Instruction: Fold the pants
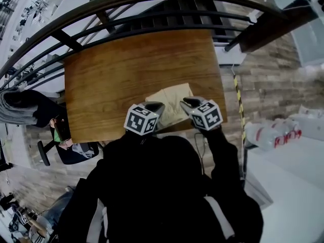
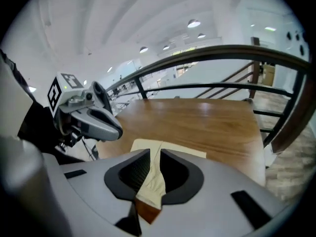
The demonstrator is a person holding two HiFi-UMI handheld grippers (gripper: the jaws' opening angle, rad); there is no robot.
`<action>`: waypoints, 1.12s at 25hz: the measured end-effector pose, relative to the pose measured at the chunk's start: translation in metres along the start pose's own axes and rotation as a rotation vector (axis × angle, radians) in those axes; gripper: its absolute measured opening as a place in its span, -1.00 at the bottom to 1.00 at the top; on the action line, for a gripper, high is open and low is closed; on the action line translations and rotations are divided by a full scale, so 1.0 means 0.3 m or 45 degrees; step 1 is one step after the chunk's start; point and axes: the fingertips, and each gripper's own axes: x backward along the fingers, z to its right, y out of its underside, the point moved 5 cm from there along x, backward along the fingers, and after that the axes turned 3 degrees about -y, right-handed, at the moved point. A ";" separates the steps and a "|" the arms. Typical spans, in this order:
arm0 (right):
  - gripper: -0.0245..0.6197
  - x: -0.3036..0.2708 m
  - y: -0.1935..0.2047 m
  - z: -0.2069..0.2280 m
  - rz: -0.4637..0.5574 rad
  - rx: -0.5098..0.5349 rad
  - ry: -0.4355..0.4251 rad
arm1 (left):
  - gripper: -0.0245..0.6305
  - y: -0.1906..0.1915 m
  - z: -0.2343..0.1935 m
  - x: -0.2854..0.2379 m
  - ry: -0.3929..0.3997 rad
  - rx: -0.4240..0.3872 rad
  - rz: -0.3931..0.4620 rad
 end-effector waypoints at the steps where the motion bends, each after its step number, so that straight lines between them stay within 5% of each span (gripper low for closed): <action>1: -0.78 0.012 -0.021 0.007 0.077 -0.049 0.019 | -0.87 -0.024 -0.009 0.013 -0.015 0.026 0.041; 6: -0.91 0.040 -0.130 -0.013 0.407 -0.183 0.024 | -0.92 -0.134 -0.048 0.072 -0.063 0.122 0.298; 13: -0.91 0.076 -0.229 -0.067 0.671 -0.222 0.098 | -0.92 -0.191 -0.082 0.157 -0.160 0.123 0.529; 28: -0.91 0.238 -0.461 -0.241 0.944 0.121 0.230 | -0.92 -0.337 -0.024 0.500 -0.469 -0.103 0.999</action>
